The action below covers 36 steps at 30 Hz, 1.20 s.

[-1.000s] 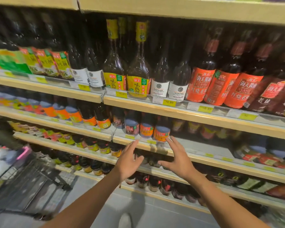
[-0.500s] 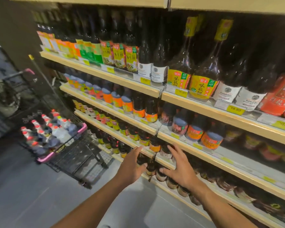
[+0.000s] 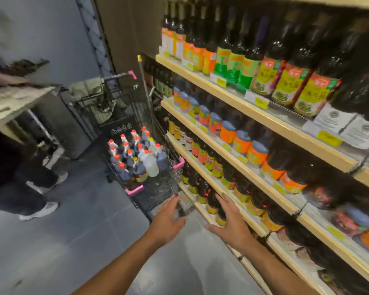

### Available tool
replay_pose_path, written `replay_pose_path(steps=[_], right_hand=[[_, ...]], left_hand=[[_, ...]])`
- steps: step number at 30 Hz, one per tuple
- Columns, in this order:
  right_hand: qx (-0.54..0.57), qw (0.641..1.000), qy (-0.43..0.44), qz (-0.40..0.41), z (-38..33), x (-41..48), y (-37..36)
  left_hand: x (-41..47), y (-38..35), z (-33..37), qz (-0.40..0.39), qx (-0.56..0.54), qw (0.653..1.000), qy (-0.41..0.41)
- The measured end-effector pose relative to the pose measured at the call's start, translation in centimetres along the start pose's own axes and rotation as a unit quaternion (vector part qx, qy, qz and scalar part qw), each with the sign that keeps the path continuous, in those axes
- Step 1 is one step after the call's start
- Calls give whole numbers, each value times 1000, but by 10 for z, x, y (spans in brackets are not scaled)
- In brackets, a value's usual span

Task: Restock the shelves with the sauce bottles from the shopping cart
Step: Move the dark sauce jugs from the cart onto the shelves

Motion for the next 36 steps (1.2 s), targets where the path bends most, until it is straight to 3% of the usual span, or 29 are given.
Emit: replay_pose_path(steps=[5,15,28,36], right_hand=[[28,999,16,-23,-50,73,-56],[49,994,40,-85,-108,186,-127],[86,972,53,-211,-127,362,-178],[69,960,33,-269,-127,414,-208]], left_hand=[[25,64,-65,17,-2,999,39],[87,122,-152,78,-144,979,120],[194,192,-189,120,-132,959,219],[237,209,-206,133,-162,946,246]])
Point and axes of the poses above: each hand's wrist, its own x-axis towards the middle knuckle, its own y-axis out of the back of the hand, z = x × y, the point moved 8 cm from there along x, towards the middle knuckle, and after that the axes turned 2 degrees about y, right-handed, at the moved point
